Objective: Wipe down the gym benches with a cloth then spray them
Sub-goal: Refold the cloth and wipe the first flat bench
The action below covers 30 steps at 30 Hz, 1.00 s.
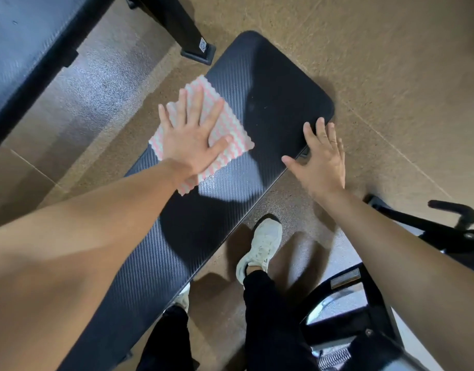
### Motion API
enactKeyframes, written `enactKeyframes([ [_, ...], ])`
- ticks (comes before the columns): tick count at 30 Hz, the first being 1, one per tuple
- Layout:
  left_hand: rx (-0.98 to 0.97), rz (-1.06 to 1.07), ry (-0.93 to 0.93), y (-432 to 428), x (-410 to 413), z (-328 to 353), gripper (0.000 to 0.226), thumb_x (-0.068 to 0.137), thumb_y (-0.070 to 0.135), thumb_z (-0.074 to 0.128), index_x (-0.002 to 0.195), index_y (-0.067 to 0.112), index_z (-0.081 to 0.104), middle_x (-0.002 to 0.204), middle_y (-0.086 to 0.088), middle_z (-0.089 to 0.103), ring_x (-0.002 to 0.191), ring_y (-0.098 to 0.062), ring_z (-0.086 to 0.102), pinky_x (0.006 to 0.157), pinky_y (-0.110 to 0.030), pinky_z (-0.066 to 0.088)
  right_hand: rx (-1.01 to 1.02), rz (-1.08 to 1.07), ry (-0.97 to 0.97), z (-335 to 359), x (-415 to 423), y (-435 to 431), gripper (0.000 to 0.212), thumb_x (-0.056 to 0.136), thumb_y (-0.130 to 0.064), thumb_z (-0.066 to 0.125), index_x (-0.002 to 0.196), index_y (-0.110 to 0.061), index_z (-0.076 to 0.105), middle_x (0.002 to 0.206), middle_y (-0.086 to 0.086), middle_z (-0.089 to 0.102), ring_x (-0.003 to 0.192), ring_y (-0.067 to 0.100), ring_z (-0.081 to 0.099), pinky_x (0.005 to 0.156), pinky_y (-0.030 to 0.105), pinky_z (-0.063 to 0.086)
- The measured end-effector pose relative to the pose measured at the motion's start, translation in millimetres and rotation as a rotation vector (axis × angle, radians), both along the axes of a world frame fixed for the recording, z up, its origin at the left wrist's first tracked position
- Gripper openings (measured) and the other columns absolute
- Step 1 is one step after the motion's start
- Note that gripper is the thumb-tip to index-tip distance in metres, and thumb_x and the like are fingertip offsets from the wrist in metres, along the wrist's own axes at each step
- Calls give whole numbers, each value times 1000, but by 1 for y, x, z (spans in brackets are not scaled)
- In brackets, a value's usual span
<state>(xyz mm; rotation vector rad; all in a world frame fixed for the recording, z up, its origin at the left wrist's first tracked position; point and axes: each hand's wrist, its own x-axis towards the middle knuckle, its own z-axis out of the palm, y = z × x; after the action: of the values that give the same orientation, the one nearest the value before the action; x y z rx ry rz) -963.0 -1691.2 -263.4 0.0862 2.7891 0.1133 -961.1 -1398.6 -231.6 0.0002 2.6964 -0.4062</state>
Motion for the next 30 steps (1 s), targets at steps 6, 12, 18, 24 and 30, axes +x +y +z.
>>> enactKeyframes([
  [6,9,138,-16,40,11,2,79,99,71,12,163,29,-12,170,-17,-12,156,-42,-12,121,-69,-3,-84,3,-43,5,-7,5,84,89,-52,68,158,-21,29,168,7,14,156,22,4,125,44,18],
  [12,102,-51,-135,104,72,10,84,99,72,20,159,32,-23,167,-10,-29,153,-36,-26,124,-60,-4,-78,92,-98,5,-14,18,84,91,-51,66,159,-23,26,168,6,13,156,22,4,126,45,17],
  [18,63,-151,-120,128,99,2,79,103,65,17,163,22,-11,171,-10,-17,157,-34,-14,123,-63,10,-94,127,-113,8,-18,28,76,95,-42,65,158,-26,26,169,1,13,156,18,5,127,42,11],
  [24,74,-251,-30,107,55,3,70,103,65,25,164,36,7,172,-10,-4,158,-35,-7,122,-67,4,-221,64,-99,3,-14,32,68,96,-30,65,156,-27,34,167,-2,19,156,14,7,125,45,21],
  [30,45,-46,-2,87,-60,-2,66,102,68,12,161,44,-6,171,-7,-15,157,-34,-14,121,-67,-6,-286,74,-122,-1,-18,43,66,97,-25,64,156,-29,34,166,-7,18,155,9,5,126,47,18],
])
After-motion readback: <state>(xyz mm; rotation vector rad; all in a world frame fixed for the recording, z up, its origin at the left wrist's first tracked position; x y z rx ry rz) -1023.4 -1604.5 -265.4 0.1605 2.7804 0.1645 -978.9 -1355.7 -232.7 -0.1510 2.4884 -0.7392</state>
